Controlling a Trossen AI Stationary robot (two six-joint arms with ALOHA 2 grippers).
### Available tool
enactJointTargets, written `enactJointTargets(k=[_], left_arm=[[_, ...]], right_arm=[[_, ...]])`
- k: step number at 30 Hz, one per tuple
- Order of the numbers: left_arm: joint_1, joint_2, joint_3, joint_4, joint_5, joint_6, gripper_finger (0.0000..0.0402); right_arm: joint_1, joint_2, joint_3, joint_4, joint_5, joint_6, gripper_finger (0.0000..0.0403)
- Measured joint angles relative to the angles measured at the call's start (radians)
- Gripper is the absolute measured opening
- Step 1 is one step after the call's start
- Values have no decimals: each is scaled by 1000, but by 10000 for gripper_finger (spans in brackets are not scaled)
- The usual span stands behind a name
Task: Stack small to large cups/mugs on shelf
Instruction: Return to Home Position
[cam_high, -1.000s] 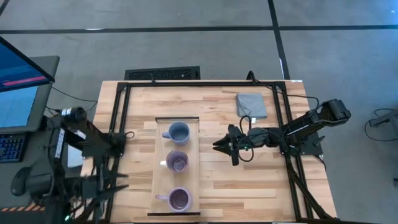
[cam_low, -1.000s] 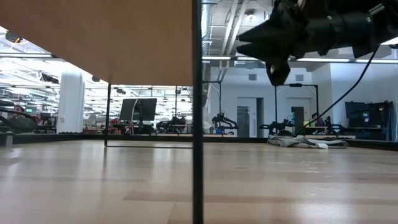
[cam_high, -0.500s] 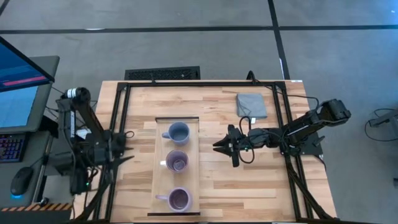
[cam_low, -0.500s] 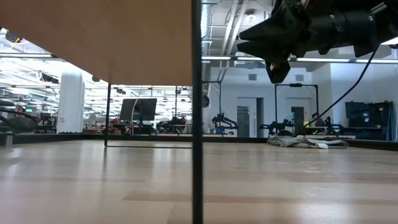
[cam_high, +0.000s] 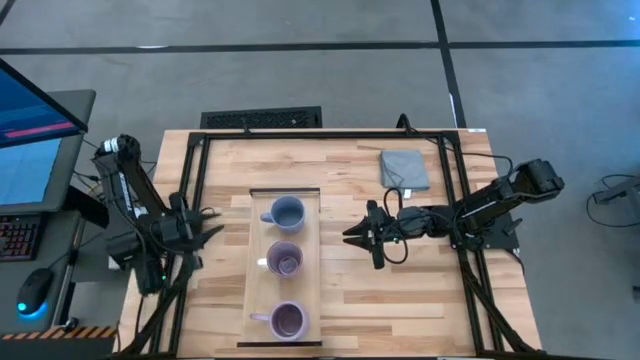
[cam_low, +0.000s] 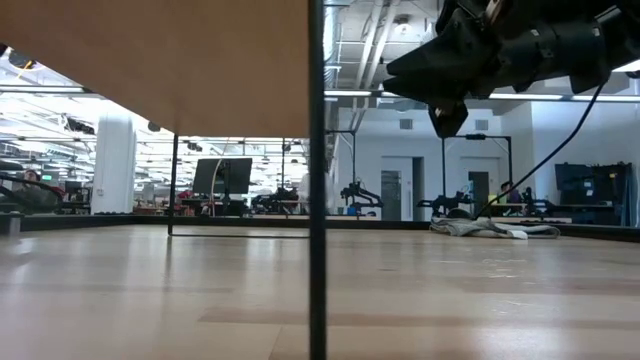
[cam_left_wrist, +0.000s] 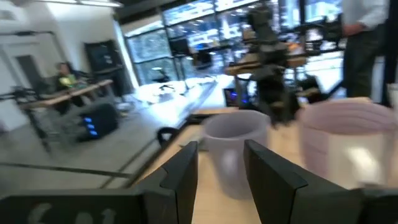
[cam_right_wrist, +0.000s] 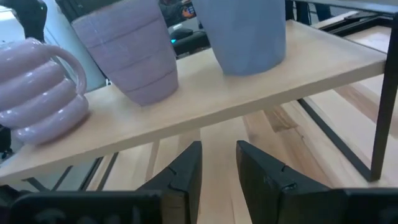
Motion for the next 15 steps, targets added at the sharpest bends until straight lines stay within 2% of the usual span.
enactJointTargets(k=[9, 13, 15], left_arm=[[221, -101, -7, -38, -12, 95, 121], [291, -158, -63, -39, -12, 119, 121], [316, -193, -102, -39, -12, 107, 121]], right_arm=[[-5, 0, 0, -27, -1, -98, 123], [-39, 0, 0, -27, -13, -176, 123], [-82, 0, 0, -28, -55, -204, 123]])
